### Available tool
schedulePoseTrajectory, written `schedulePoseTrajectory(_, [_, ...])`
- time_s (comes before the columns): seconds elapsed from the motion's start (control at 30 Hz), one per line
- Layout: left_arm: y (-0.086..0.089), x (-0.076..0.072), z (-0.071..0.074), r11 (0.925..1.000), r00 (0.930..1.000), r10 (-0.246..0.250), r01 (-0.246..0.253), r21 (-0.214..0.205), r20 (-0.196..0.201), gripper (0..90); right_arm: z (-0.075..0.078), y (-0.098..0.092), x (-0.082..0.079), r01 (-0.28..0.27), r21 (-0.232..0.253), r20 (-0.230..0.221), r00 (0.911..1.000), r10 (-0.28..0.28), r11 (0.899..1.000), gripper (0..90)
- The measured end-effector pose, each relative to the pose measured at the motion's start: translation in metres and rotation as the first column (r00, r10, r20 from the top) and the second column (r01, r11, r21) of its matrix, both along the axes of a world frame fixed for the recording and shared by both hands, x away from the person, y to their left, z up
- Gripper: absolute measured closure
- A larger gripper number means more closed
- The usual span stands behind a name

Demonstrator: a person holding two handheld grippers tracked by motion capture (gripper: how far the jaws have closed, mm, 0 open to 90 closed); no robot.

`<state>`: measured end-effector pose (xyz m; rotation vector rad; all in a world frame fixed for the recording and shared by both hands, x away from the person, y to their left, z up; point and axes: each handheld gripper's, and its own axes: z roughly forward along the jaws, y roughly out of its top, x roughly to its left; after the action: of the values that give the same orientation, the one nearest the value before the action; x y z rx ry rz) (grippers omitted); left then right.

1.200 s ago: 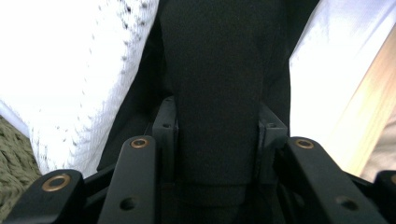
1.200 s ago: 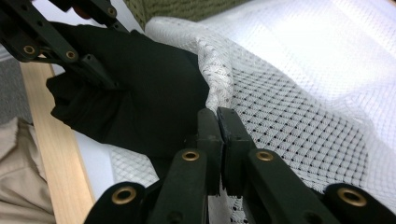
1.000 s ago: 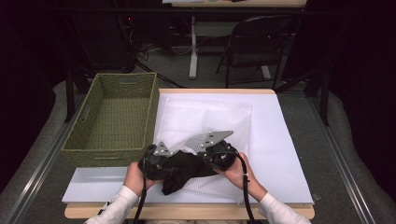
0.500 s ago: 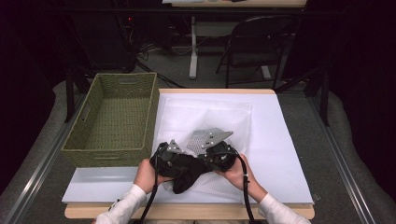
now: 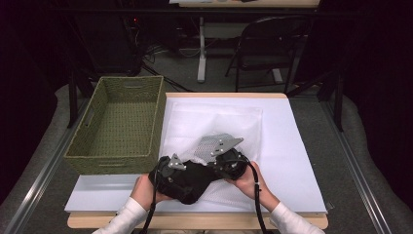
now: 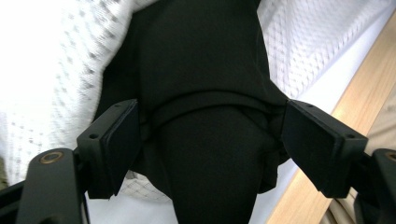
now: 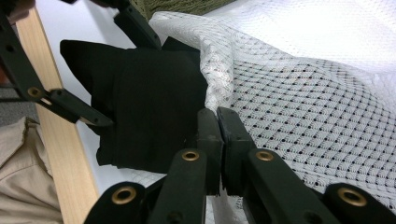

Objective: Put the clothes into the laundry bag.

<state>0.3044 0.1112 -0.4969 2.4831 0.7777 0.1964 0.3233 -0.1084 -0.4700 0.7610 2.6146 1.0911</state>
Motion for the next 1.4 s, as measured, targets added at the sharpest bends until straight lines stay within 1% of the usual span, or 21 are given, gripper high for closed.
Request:
schedulePoseTrajectory(0.07, [-0.002,0.002,-0.01,0.9999,1.0,0.006,-0.006,0.011,0.005,28.3,-0.001,0.0,0.002,-0.004,0.001,-0.008,1.0,0.004,1.0,88.9])
schedulePoseTrajectory(0.1, [-0.002,0.002,-0.01,0.9999,1.0,0.006,-0.006,0.011,0.005,33.2,-0.001,0.0,0.002,-0.004,0.001,-0.008,1.0,0.004,1.0,88.9])
schedulePoseTrajectory(0.13, [-0.003,0.002,-0.014,0.9999,0.9996,0.011,-0.011,0.012,0.027,33.2,-0.001,0.0,0.002,-0.003,0.001,-0.012,0.9999,0.003,1.0,88.9])
schedulePoseTrajectory(0.23, [0.001,0.0,-0.019,0.9997,0.9975,0.018,-0.017,-0.016,0.068,51.5,-0.004,0.001,0.0,-0.001,-0.011,-0.016,0.9999,0.001,1.0,88.9])
schedulePoseTrajectory(0.3, [0.004,0.001,-0.018,0.9994,0.9979,0.017,-0.015,-0.03,0.063,60.7,-0.004,0.002,-0.001,-0.003,-0.018,-0.019,0.9998,0.003,1.0,88.9])
schedulePoseTrajectory(0.37, [0.006,0.003,-0.017,0.999,0.9985,0.02,-0.018,-0.042,0.051,65.1,-0.004,0.003,-0.002,-0.01,-0.017,-0.014,0.9998,0.01,1.0,88.9])
schedulePoseTrajectory(0.4, [0.006,0.005,-0.014,0.9974,0.9987,0.034,-0.032,-0.065,0.038,68.1,-0.003,0.003,0.0,-0.012,-0.001,-0.018,0.9998,0.012,1.0,88.9])
schedulePoseTrajectory(0.47, [0.006,0.006,-0.011,0.9974,0.9988,0.036,-0.034,-0.064,0.033,69.0,-0.003,0.003,0.0,-0.011,0.01,-0.024,0.9996,0.011,1.0,89.0])
schedulePoseTrajectory(0.53, [0.004,0.007,-0.007,0.9966,0.998,0.044,-0.04,-0.072,0.045,70.5,-0.002,0.002,0.003,-0.015,0.023,-0.019,0.9997,0.015,1.0,89.0])
schedulePoseTrajectory(0.67, [-0.004,0.014,0.002,0.9938,0.9965,0.066,-0.061,-0.093,0.051,71.2,0.003,0.004,0.001,-0.002,0.039,-0.02,0.9998,0.003,0.999,89.1])
schedulePoseTrajectory(0.73, [-0.014,0.023,0.011,0.9925,0.9939,0.07,-0.061,-0.106,0.085,71.2,0.009,0.005,-0.001,-0.004,0.049,0.003,1.0,0.004,0.999,89.1])
schedulePoseTrajectory(0.8, [-0.019,0.026,0.012,0.9905,0.9926,0.076,-0.064,-0.122,0.095,71.2,0.012,0.004,-0.002,-0.003,0.062,0.01,1.0,0.003,0.998,89.2])
schedulePoseTrajectory(0.87, [-0.026,0.033,0.008,0.9877,0.9911,0.091,-0.078,-0.135,0.097,70.8,0.017,0.002,-0.002,0.0,0.086,0.013,0.9999,-0.001,0.996,89.2])
schedulePoseTrajectory(0.9, [-0.03,0.038,-0.001,0.9888,0.995,0.078,-0.069,-0.133,0.063,69.6,0.016,0.0,-0.001,0.009,0.082,0.004,0.9999,-0.01,0.997,89.2])
schedulePoseTrajectory(0.93, [-0.032,0.038,-0.006,0.9905,0.996,0.067,-0.059,-0.124,0.059,68.0,0.014,-0.001,0.0,0.01,0.076,-0.002,1.0,-0.009,0.997,89.2])
schedulePoseTrajectory(1.0, [-0.033,0.036,-0.012,0.9936,0.997,0.052,-0.046,-0.104,0.058,63.4,0.006,-0.003,0.001,0.015,0.05,-0.011,0.9998,-0.015,0.999,89.1])
schedulePoseTrajectory(1.07, [-0.033,0.034,-0.011,0.9941,0.9965,0.054,-0.047,-0.098,0.064,55.9,0.001,-0.005,0.001,0.023,0.03,-0.022,0.9995,-0.022,0.999,89.1])
schedulePoseTrajectory(1.13, [-0.032,0.032,-0.009,0.9943,0.9968,0.046,-0.04,-0.099,0.065,54.7,0.0,-0.005,0.001,0.024,0.029,-0.024,0.9994,-0.024,0.999,89.1])
schedulePoseTrajectory(1.17, [-0.031,0.029,-0.006,0.9948,0.9972,0.051,-0.046,-0.091,0.054,45.1,0.0,-0.006,0.001,0.026,0.029,-0.026,0.9993,-0.025,0.999,89.1])
schedulePoseTrajectory(1.2, [-0.031,0.029,-0.006,0.9948,0.9972,0.051,-0.046,-0.091,0.054,39.8,0.0,-0.006,0.001,0.026,0.029,-0.026,0.9993,-0.025,0.999,89.1])
schedulePoseTrajectory(1.4, [-0.02,0.015,-0.002,0.9964,0.9982,0.038,-0.035,-0.077,0.045,30.3,0.0,-0.008,0.002,0.027,0.024,-0.022,0.9994,-0.027,0.999,89.0])
